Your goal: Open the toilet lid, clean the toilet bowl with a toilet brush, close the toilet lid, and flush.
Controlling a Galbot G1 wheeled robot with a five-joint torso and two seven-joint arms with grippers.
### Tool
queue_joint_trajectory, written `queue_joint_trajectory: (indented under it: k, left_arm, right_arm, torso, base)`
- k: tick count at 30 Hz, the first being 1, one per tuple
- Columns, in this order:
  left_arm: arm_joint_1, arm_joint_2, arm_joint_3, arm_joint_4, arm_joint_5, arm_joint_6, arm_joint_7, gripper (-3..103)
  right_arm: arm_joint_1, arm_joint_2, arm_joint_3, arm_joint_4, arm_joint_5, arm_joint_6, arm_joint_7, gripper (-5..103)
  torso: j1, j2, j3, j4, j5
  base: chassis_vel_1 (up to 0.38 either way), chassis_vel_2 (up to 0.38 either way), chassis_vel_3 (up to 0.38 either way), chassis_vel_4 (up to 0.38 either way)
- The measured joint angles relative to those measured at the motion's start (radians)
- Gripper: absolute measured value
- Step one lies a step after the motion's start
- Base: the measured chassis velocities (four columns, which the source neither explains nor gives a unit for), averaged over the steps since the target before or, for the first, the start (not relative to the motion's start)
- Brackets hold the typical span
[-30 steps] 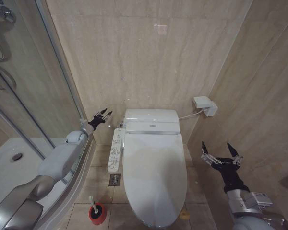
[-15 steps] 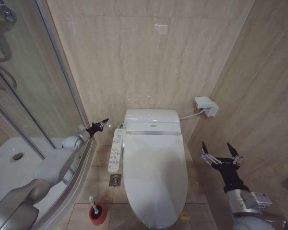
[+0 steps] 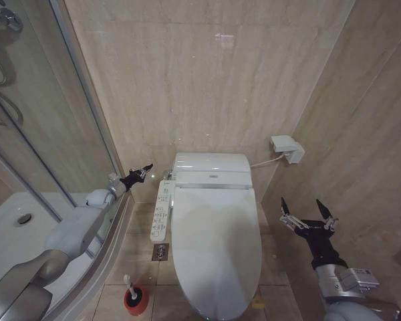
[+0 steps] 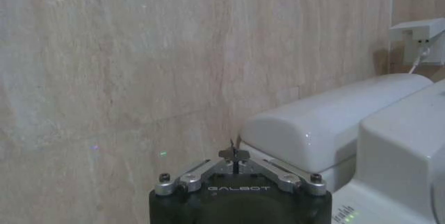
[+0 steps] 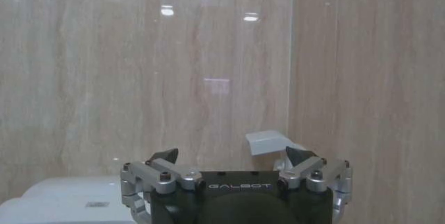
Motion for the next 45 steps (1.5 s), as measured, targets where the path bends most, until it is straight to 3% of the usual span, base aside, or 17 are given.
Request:
queue_joint_trajectory:
  k: [5,11,20,26,40,45]
  left_arm:
    - [0.0,-0.002,0.002,0.0,-0.001,0.0,0.01,0]
    - [0.003,0.001,0.023,0.014,-0.026,-0.003,0.097,0]
    - [-0.031,-0.021,0.076,0.06,-0.027,-0.007,0.152,0]
    - [-0.022,-0.018,0.133,0.069,-0.021,-0.01,0.164,0]
    - [0.024,-0.01,0.132,0.09,-0.007,-0.028,0.192,0]
    - [0.0,-0.046,0.13,0.15,-0.002,-0.038,0.199,0]
  right_arm:
    - [0.0,0.0,0.0,0.0,0.0,0.0,0.0,100]
    - [0.0,0.0,0.0,0.0,0.0,0.0,0.0,100]
    - [0.0,0.0,0.0,0.0,0.0,0.0,0.0,100]
    - [0.0,0.0,0.0,0.0,0.0,0.0,0.0,100]
    - [0.0,0.0,0.0,0.0,0.0,0.0,0.0,100]
    - [0.0,0.0,0.0,0.0,0.0,0.0,0.0,100]
  torso:
    - [0.0,0.0,0.0,0.0,0.0]
    - [0.001,0.0,0.0,0.0001,0.0]
    - [0.0,0.0,0.0,-0.0001,0.0002]
    - [0.0,0.0,0.0,-0.0001,0.0002]
    - [0.0,0.0,0.0,0.0,0.0002]
    - [0.0,0.0,0.0,-0.0001,0.0001]
  base:
    - [-0.071,0.069,0.068,-0.083]
    - [-0.088,0.078,0.086,-0.077]
    - [-0.011,0.008,0.013,-0.008]
    - [0.0,0.0,0.0,0.0]
    - [0.0,0.0,0.0,0.0]
    - [0.0,0.0,0.0,0.0]
